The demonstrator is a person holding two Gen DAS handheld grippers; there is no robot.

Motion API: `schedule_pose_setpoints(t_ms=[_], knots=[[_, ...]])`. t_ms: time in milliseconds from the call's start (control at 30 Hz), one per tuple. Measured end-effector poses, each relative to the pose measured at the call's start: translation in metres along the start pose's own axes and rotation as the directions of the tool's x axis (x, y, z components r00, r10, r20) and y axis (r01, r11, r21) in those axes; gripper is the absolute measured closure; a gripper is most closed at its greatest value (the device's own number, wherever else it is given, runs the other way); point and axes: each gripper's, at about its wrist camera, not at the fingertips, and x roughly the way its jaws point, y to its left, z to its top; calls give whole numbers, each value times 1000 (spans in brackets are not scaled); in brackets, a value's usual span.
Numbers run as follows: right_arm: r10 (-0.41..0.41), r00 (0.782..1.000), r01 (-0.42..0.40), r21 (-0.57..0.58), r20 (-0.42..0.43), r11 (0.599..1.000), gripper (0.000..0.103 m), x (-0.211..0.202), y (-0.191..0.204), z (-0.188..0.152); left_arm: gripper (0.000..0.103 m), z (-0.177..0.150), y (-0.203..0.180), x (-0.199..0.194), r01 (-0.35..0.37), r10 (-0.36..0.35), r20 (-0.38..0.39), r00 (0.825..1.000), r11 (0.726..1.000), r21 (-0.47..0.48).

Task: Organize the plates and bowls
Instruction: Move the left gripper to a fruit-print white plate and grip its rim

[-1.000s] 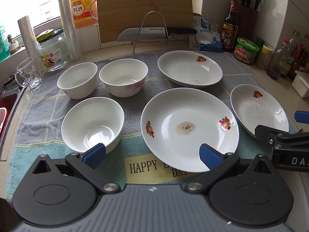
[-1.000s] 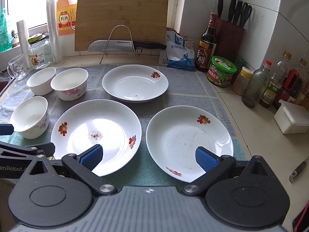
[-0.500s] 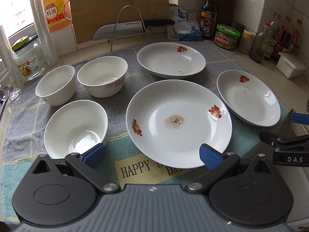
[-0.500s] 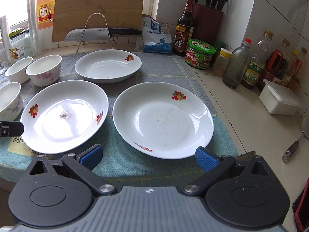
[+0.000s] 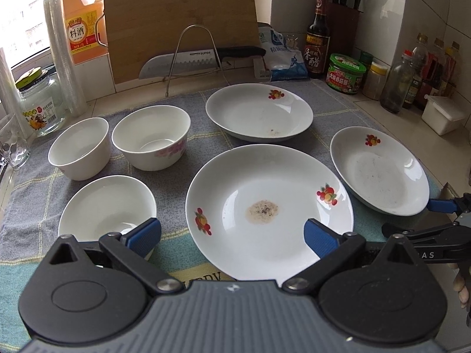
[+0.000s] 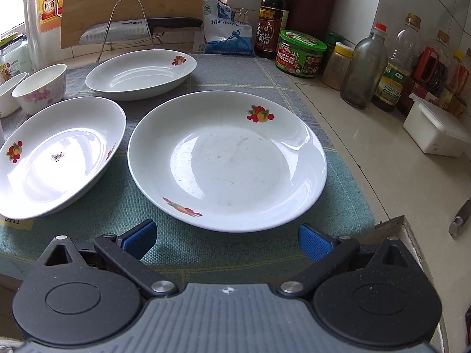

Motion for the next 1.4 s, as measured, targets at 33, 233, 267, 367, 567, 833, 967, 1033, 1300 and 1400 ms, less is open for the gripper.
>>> schedule_pose_setpoints(t_ms=[33, 233, 267, 367, 567, 833, 967, 1033, 1300, 1400], knots=[[9, 1000, -9, 2, 0, 1000, 0, 3, -3, 1, 1, 1, -1, 2, -1, 1, -4, 1000, 1000, -3], [53, 999, -53, -19, 0, 998, 0, 20, -14, 7, 1, 9, -8, 13, 14, -15, -24, 1000, 1000, -14], [66, 998, -66, -19, -4, 998, 0, 21, -17, 8, 1, 11, -10, 15, 22, -22, -27, 999, 1000, -21], [108, 994, -109, -20, -18, 994, 0, 27, -24, 12, 1, 19, -14, 26, 50, -51, -37, 998, 998, -39], [150, 988, -152, -74, -31, 986, 0, 27, -28, 13, 1, 40, -32, 50, 116, -120, -83, 989, 992, -43], [188, 982, -188, -105, -12, 976, 0, 26, -35, 9, 1, 75, -70, 73, 195, -187, -103, 977, 978, 75], [203, 979, -199, -116, 22, 973, 0, 24, -37, 3, 1, 88, -87, 89, 271, -250, -157, 955, 954, 128], [216, 976, -209, -128, 42, 969, 0, 23, -41, 0, 1, 93, -95, 99, 297, -267, -189, 945, 942, 153], [264, 960, -245, -177, 92, 953, 0, 21, -49, -8, 3, 108, -131, 129, 372, -296, -280, 913, 886, 278], [277, 956, -255, -192, 96, 948, 0, 21, -52, -8, 3, 113, -139, 141, 402, -307, -321, 896, 868, 291]])
